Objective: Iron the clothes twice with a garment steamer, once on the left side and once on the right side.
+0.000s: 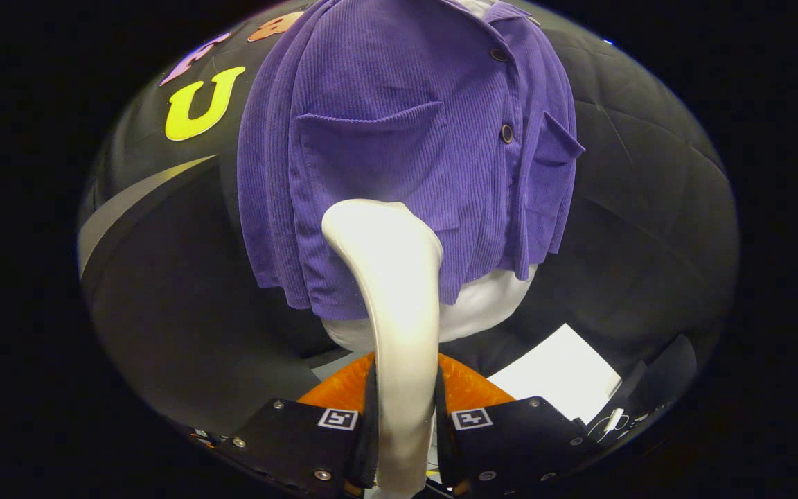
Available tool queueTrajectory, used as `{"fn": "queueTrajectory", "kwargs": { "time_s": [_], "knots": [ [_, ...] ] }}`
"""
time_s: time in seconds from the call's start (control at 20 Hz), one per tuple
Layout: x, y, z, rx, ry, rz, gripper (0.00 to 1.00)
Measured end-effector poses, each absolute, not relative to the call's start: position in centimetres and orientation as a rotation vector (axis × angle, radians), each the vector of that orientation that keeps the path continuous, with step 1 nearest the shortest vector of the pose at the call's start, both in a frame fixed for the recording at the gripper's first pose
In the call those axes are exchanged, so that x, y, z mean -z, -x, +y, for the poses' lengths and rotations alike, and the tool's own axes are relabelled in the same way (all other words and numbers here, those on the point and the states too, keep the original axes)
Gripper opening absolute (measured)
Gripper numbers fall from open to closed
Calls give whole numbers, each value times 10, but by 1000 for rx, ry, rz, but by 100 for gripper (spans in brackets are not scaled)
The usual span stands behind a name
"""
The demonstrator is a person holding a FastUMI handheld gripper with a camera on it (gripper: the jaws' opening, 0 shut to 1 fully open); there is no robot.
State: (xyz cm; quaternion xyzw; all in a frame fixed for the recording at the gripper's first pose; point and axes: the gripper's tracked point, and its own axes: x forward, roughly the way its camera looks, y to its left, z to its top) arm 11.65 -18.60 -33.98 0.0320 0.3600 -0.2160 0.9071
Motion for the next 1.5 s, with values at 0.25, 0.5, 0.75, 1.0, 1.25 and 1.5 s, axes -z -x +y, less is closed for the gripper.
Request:
{"fn": "queueTrajectory", "kwargs": {
  "time_s": [0.25,0.5,0.75,1.0,1.25,1.5],
  "knots": [
    [313,-85,-196,358,-76,717,34],
    [267,-45,-229,281,-65,657,35],
    [185,-29,-266,250,-60,482,35],
    [111,-45,-304,277,-52,354,34],
    [45,-77,-326,329,-27,236,34],
    [3,-119,-344,419,-25,149,34]
  ]
}}
